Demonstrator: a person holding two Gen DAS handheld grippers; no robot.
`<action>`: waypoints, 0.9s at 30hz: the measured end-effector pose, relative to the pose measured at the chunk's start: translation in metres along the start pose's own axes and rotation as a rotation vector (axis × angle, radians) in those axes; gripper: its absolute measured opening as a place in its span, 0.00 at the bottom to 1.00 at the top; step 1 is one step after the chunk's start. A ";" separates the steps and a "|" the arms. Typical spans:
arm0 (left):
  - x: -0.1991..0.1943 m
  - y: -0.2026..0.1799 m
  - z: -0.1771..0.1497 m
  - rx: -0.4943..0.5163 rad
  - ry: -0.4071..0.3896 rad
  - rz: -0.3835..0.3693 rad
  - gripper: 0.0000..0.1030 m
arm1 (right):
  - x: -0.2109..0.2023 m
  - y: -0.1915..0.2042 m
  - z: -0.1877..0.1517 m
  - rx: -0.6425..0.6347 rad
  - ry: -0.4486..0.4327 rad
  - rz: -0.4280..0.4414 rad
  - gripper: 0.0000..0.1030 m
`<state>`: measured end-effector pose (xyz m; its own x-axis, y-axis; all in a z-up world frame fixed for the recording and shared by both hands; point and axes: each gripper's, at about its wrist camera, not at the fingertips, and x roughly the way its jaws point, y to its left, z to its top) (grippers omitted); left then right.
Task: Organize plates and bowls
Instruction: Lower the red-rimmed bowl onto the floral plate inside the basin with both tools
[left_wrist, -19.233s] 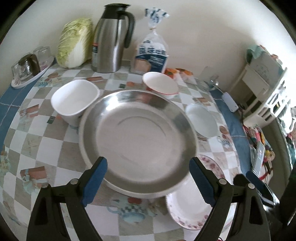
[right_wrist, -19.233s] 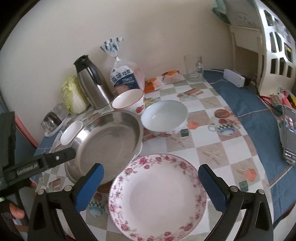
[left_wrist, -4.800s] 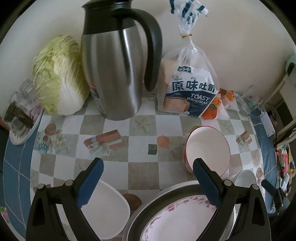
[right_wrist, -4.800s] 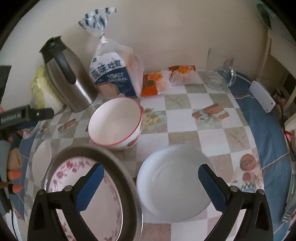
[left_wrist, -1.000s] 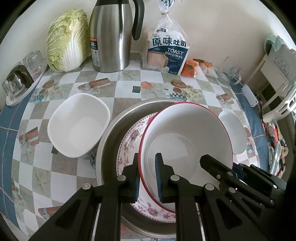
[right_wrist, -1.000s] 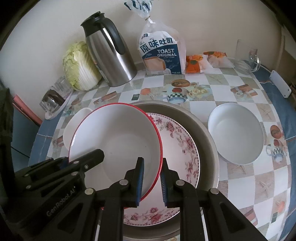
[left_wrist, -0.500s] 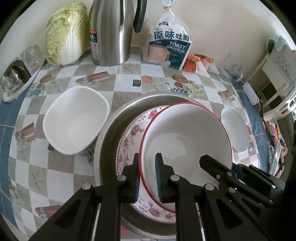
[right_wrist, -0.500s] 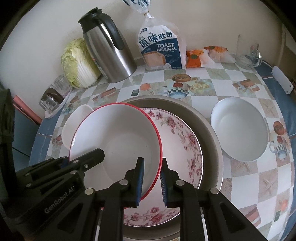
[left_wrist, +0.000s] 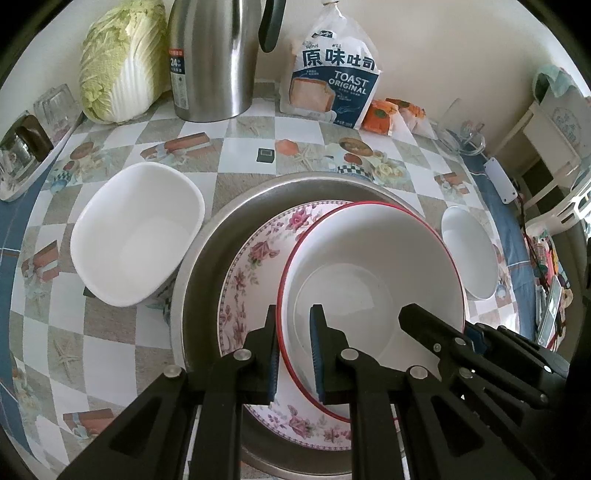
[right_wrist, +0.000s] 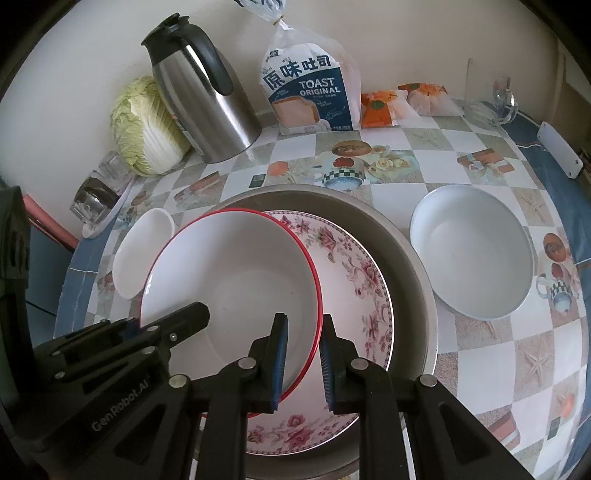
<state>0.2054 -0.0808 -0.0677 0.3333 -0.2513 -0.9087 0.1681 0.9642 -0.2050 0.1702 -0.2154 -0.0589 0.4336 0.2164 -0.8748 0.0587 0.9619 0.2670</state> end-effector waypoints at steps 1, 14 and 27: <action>0.000 0.000 0.000 0.000 0.000 0.000 0.13 | 0.000 0.000 0.000 0.001 0.000 0.001 0.18; 0.003 -0.001 0.003 -0.010 0.002 -0.011 0.15 | 0.003 -0.004 0.003 0.017 -0.008 0.010 0.18; 0.007 0.001 0.006 -0.034 0.024 -0.032 0.19 | 0.007 -0.003 0.008 0.030 0.009 0.003 0.19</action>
<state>0.2139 -0.0818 -0.0721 0.3060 -0.2803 -0.9098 0.1467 0.9582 -0.2458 0.1799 -0.2182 -0.0626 0.4256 0.2206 -0.8776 0.0850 0.9558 0.2815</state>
